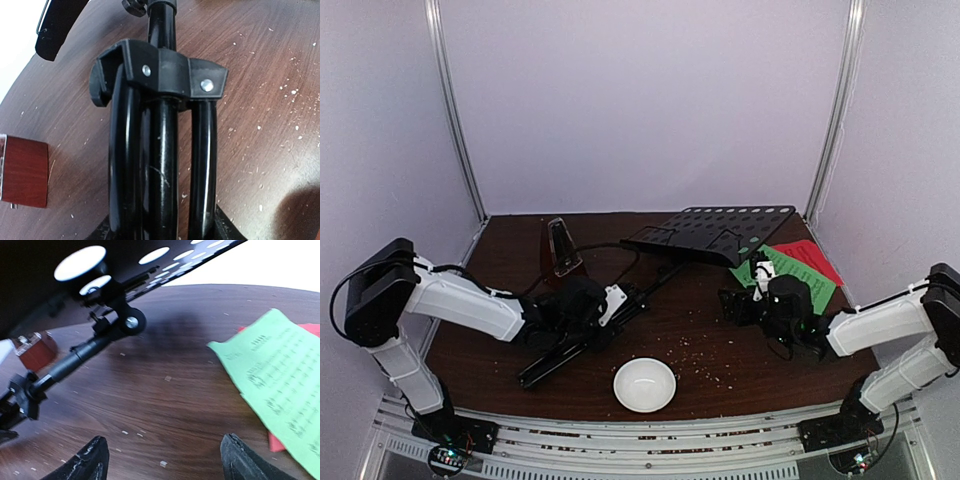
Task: Pack up the instrument practice props
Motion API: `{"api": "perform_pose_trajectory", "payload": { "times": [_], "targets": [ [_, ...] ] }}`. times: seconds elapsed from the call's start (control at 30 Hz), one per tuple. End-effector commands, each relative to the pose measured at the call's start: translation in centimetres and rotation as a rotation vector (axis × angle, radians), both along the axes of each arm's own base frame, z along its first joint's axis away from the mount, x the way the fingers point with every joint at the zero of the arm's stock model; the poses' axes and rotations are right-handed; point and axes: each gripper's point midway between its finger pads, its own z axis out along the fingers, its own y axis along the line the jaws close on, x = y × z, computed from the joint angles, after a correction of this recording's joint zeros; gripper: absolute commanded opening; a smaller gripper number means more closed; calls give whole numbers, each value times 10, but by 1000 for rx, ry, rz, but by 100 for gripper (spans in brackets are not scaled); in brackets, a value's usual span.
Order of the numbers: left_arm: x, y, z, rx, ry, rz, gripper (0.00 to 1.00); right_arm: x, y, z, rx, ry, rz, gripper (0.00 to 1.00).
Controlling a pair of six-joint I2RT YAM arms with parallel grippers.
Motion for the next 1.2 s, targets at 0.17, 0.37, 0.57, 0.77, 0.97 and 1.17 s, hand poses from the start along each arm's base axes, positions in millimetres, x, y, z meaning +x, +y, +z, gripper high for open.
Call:
{"api": "perform_pose_trajectory", "payload": {
  "times": [0.17, 0.37, 0.57, 0.77, 0.97, 1.17],
  "targets": [
    [59, 37, 13, 98, -155, 313, 0, -2, -62, 64, -4, -213, -262, 84],
    [55, 31, 9, 71, -130, 290, 0, -17, -94, 70, 16, -269, -357, 92],
    [52, 24, 18, 0, -121, 263, 0, -21, -103, 74, 24, -278, -370, 92],
    [56, 27, 6, 64, -97, 297, 4, -15, -104, 82, -11, -257, -374, 93],
    [51, 20, 2, 22, -58, 275, 37, -14, -115, 84, 1, -245, -407, 93],
    [49, 20, -2, 23, -43, 269, 57, -15, -125, 80, 23, -238, -436, 93]
  ]
}}
